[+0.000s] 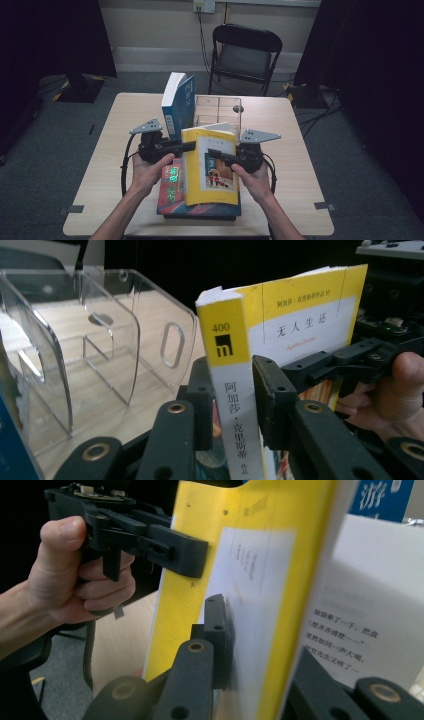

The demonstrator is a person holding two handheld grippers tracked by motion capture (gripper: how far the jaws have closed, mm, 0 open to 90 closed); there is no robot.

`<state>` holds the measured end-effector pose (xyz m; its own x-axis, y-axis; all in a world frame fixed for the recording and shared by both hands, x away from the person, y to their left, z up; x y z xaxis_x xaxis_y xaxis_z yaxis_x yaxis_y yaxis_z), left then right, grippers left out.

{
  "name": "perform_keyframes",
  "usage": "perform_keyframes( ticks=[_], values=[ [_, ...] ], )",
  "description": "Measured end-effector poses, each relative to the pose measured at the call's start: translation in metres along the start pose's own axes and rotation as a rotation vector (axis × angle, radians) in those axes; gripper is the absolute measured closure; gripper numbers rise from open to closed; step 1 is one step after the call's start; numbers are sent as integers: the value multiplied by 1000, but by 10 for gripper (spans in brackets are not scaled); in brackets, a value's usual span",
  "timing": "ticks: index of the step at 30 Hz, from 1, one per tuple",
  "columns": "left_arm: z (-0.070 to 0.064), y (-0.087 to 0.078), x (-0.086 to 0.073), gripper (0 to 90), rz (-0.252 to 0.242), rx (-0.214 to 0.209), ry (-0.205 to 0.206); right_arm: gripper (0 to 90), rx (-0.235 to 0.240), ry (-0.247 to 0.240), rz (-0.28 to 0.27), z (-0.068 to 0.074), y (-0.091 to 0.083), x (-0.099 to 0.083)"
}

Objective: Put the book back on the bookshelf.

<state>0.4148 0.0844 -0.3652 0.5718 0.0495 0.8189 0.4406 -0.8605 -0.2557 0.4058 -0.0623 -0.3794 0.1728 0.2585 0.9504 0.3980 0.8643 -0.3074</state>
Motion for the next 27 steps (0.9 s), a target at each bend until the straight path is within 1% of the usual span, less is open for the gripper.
perform_keyframes(
  ticks=[2, 4, 5, 6, 8, 10, 14, 15, 16, 20, 22, 23, 24, 27],
  values=[
    [-5, -3, 5, 747, -15, -6, 25, 847, -3, -9, -23, 0, -1, 5],
    [-8, -4, 8, 752, -25, 3, 56, 858, -15, -17, -47, 0, -1, 9],
    [-8, -5, 7, 752, -26, 11, 65, 858, -19, -20, -54, 0, -1, 10],
    [-8, -6, 5, 751, -29, 9, 70, 859, -20, -24, -54, 1, -1, 9],
    [-9, -9, 2, 749, -43, -3, 73, 859, -6, -31, -62, 3, 0, 8],
    [-10, -11, 1, 748, -54, -3, 83, 859, 2, -39, -65, 5, -1, 9],
    [-12, -11, 0, 741, -38, -4, 99, 865, 19, -35, -73, 8, -3, 8],
    [-13, -10, 0, 737, -42, -10, 100, 865, 22, -32, -71, 9, -4, 7],
    [-14, -10, -1, 735, -39, -9, 115, 866, 22, -35, -73, 10, -4, 7],
    [-15, -10, -2, 721, -38, -18, 124, 868, 26, -44, -74, 12, -6, 7],
    [-15, -8, -4, 700, -23, -30, 127, 868, 35, -47, -75, 14, -7, 7],
    [-16, -7, -4, 679, -24, -28, 130, 868, 40, -50, -78, 15, -6, 7],
    [-16, -6, -5, 673, -21, -25, 143, 868, 41, -53, -77, 16, -6, 7],
    [-18, -6, -5, 667, -19, -40, 148, 868, 46, -59, -75, 17, -8, 7]
  ],
)
Point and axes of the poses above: each handheld gripper's, and its own axes: y roughly forward along the jaws, x roughly out of its top, z roughly to its left, the point moved 8 cm from there along y, roughly forward along the jaws, and after that the axes turned 11 degrees about -y, right-handed, at the moved point
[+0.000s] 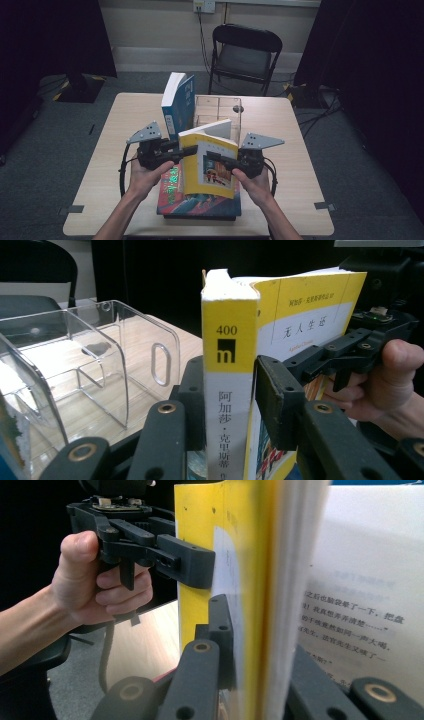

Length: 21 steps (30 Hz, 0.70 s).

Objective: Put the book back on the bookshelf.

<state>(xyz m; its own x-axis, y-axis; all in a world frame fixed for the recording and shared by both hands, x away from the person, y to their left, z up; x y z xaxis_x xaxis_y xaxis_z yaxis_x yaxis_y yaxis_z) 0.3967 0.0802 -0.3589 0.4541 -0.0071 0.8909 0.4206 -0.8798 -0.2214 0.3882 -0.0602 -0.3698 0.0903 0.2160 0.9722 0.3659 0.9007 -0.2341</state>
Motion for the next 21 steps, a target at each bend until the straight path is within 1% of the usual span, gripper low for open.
perform_keyframes(
  ticks=[2, 4, 5, 6, 7, 8, 9, 10, 11, 13, 14, 15, 18, 19, 21],
  values=[
    [0, 2, -1, 662, -6, 18, 12, 868, -3, 0, 3, 0, -1, -1],
    [0, 3, -1, 651, -9, 20, 10, 868, -7, -1, 6, -1, -2, -1],
    [-1, 4, -2, 651, -9, 33, 40, 868, -6, 0, 2, -1, -2, -1],
    [-1, 4, -3, 651, 2, 41, 54, 868, -8, 1, 1, -1, -2, -2],
    [-1, 4, -4, 653, 11, 42, 35, 867, -8, 4, -1, -1, -2, -2],
    [-2, 4, -4, 658, 8, 40, 6, 867, -8, 5, -1, -1, -2, -2],
    [-2, 3, -4, 673, 13, 40, 1, 866, -11, 1, 1, -1, -2, -2],
    [-4, 3, -4, 695, 18, 40, 12, 859, -14, 0, 2, -2, -2, -2],
    [-5, 2, -4, 717, 20, 42, 29, 837, -21, 0, 5, -3, -2, -2],
    [-7, 1, -5, 746, 16, 40, 32, 769, -45, -1, 12, -6, -3, -4],
    [-8, 1, -5, 750, 10, 44, 26, 748, -50, -5, 16, -8, -5, -5],
    [-7, 0, -6, 752, 11, 53, 26, 703, -64, -4, 19, -10, -6, -6],
    [-9, -1, -7, 754, 4, 37, 35, 594, -108, 0, 39, -18, -12, -12],
    [-10, -2, -7, 754, 0, 41, 36, 576, -120, 4, 42, -21, -14, -14],
    [-12, -2, -8, 754, -1, 43, 45, 526, -123, 11, 35, -26, -19, -16]
  ],
)
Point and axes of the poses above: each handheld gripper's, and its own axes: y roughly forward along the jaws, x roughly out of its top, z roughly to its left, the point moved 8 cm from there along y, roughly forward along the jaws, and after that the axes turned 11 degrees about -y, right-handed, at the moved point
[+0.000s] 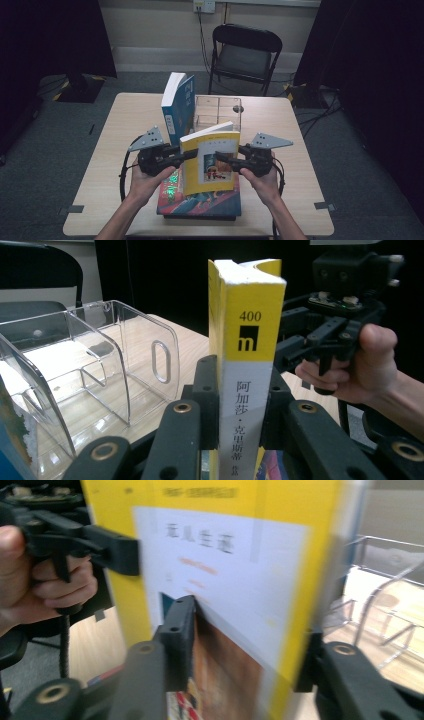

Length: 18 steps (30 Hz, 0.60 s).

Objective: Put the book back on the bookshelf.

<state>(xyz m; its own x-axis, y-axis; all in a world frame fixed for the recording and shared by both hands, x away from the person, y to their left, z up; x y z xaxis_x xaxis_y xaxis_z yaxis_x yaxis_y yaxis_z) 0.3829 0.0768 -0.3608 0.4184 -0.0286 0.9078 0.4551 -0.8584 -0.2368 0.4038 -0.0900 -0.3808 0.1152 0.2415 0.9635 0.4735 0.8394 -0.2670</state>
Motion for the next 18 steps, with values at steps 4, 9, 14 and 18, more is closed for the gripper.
perform_keyframes(
  ticks=[4, 9, 14, 18],
  values=[
    [-2, -1, -1, 754, 6, 3, 12, 416, -13, 32, -9, -11, -5, -5],
    [-5, -6, -2, 754, 16, -14, 16, 289, -14, 72, 13, -21, -1, -20],
    [-6, -6, -3, 747, 8, -32, 7, 378, 93, 57, 25, -11, 7, -23],
    [-6, -5, -5, 730, 7, -23, -7, 435, 65, 26, 42, -8, 6, -21]
  ],
)
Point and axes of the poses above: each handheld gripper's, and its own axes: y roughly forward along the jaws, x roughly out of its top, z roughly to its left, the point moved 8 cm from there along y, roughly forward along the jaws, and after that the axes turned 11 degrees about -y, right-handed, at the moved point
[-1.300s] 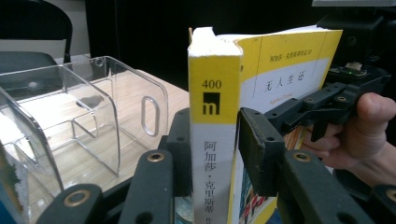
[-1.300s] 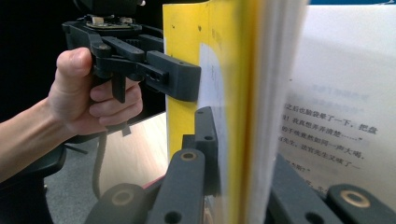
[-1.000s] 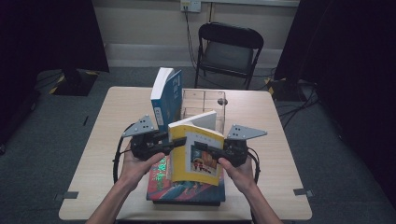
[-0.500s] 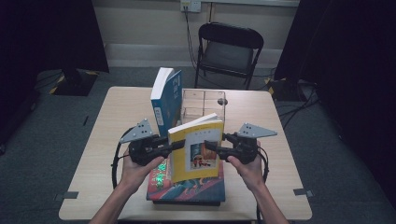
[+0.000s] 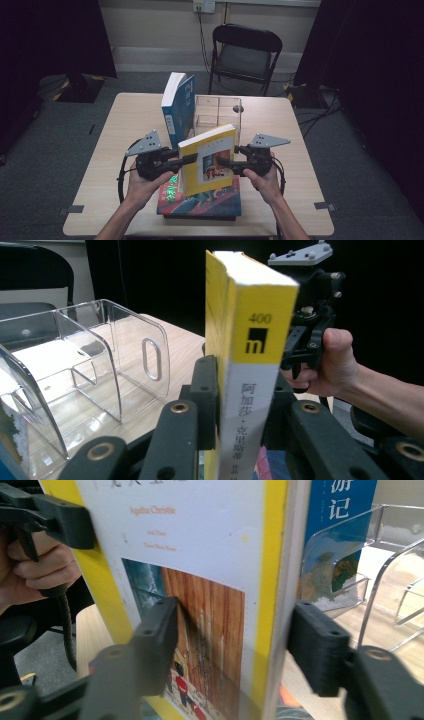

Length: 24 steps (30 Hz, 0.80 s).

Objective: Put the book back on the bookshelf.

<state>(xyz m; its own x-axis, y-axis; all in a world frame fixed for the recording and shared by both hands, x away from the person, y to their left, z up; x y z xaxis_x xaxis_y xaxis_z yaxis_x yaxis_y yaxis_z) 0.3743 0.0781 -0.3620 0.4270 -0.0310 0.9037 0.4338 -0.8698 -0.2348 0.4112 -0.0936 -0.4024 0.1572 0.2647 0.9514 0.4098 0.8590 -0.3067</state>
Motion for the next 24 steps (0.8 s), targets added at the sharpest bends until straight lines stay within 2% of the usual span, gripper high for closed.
perform_keyframes(
  ticks=[2, 5, 7, 9, 12, 14, 18, 21, 22, 24],
  values=[
    [1, 4, -1, 732, -12, 17, -8, 482, -9, -10, -4, 1, -2, 1],
    [0, 12, -2, 723, -20, 14, -22, 504, -11, -30, -1, 4, -3, 3],
    [0, 13, -2, 723, -39, 23, -18, 529, -2, -38, 0, 5, -4, 4],
    [2, 16, -1, 720, -52, 26, -30, 553, 12, -37, -7, 6, -5, 5],
    [4, 21, -1, 698, -57, 35, -19, 563, 24, -42, -23, 9, -2, 7],
    [4, 20, 0, 727, -45, 36, -2, 564, 14, -48, -23, 9, 0, 9],
    [3, 20, 6, 749, -75, 46, 76, 550, 6, -38, -56, 5, 3, 14],
    [6, 22, 3, 746, -72, 55, 95, 527, -23, -45, -74, 3, 5, 18],
    [6, 23, 1, 743, -78, 56, 100, 519, -21, -46, -63, 3, 7, 15],
    [4, 26, 0, 733, -74, 63, 100, 514, -1, -17, -77, 1, 7, 11]
  ],
)
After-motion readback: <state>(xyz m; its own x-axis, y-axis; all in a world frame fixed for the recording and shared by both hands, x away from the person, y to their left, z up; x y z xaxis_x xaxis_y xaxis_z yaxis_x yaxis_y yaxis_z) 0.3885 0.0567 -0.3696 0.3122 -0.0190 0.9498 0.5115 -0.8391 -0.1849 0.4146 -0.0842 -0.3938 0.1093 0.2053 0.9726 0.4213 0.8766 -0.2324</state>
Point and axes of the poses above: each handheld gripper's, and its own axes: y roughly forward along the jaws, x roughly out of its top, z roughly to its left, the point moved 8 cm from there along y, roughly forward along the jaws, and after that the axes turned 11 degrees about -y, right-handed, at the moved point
